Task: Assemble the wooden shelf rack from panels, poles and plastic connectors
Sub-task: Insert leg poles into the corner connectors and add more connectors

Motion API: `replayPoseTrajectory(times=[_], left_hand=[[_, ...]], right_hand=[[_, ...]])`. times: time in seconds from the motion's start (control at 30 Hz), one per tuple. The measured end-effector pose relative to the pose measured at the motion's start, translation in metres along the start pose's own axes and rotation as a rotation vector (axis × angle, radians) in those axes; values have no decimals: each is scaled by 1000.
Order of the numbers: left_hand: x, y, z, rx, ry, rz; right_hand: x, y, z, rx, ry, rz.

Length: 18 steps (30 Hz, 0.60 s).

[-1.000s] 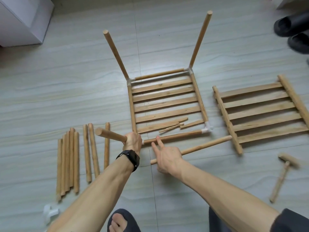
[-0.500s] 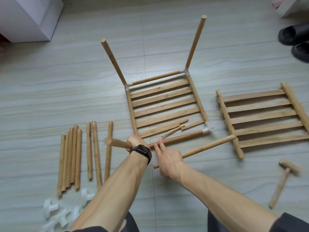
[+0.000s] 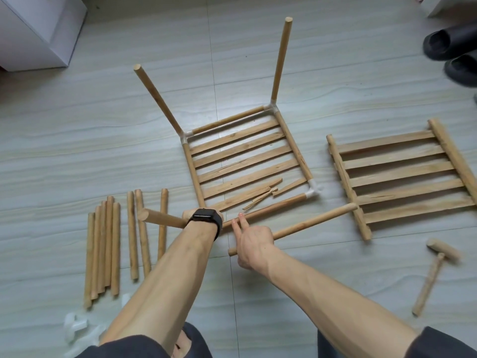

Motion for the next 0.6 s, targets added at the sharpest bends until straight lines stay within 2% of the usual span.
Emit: replayPoseTrajectory(times=[0.17, 0.33, 0.4, 0.5, 0.6], left_hand=[[11, -20, 7, 135, 147, -196], [2, -38, 14, 184, 101, -489], [10, -33, 26, 209, 25, -561], [0, -10, 35, 291, -44, -339], [-47, 3, 35, 296, -62, 271]], right_hand=[[-2, 3, -2, -4, 4, 24], [-3, 2, -7, -19, 19, 2], [-3, 4, -7, -5, 9, -2], [-7, 7, -6, -39, 7, -20], [-3, 20, -2, -106, 0, -246]])
Point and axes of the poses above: each hand's wrist, its own z-axis away from the middle knuckle, its own y-axis out of the back of the hand, x = y × z, the point moved 7 cm from there along -z, towards the middle knuckle
